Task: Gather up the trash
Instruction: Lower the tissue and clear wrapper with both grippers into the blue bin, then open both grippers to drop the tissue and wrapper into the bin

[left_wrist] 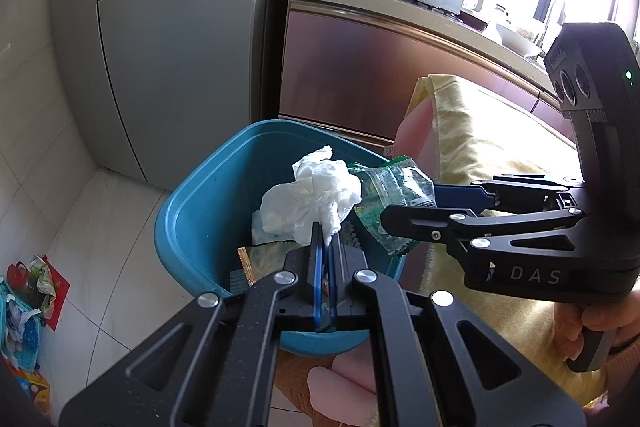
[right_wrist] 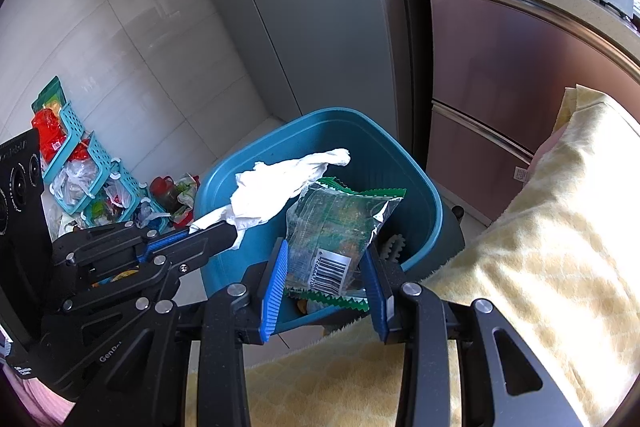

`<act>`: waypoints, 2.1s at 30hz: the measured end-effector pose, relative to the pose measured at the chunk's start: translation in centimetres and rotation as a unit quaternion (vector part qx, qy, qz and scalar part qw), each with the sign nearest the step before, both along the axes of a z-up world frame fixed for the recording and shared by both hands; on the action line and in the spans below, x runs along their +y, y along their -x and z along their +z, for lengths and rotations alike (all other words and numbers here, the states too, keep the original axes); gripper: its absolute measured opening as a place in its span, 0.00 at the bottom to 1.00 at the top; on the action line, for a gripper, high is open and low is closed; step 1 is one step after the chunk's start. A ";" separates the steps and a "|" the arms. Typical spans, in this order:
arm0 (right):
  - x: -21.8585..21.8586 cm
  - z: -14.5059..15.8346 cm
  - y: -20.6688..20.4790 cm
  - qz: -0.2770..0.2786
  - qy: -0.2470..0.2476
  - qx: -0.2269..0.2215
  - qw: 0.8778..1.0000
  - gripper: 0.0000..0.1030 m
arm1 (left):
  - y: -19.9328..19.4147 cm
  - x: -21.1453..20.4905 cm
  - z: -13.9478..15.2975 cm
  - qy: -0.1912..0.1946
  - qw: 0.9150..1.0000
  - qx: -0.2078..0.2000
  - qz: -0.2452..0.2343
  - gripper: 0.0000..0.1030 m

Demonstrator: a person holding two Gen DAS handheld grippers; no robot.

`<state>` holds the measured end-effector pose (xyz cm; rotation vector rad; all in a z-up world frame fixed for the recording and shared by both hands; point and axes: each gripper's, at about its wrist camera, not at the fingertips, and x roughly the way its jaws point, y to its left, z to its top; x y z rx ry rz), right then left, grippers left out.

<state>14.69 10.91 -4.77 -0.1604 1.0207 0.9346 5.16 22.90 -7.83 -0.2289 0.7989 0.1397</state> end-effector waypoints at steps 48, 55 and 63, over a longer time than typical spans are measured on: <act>2.9 -1.1 -0.4 0.023 0.055 0.002 0.998 0.35 | -2.1 1.0 -3.1 0.023 0.999 0.046 0.011 0.03; 3.4 -1.3 -0.4 0.033 0.066 0.003 0.997 0.35 | -2.4 1.2 -3.4 0.024 0.998 0.050 0.013 0.03; 3.9 -1.5 -0.6 0.034 0.077 0.009 0.996 0.35 | -2.4 1.4 -3.7 0.027 0.998 0.054 0.013 0.03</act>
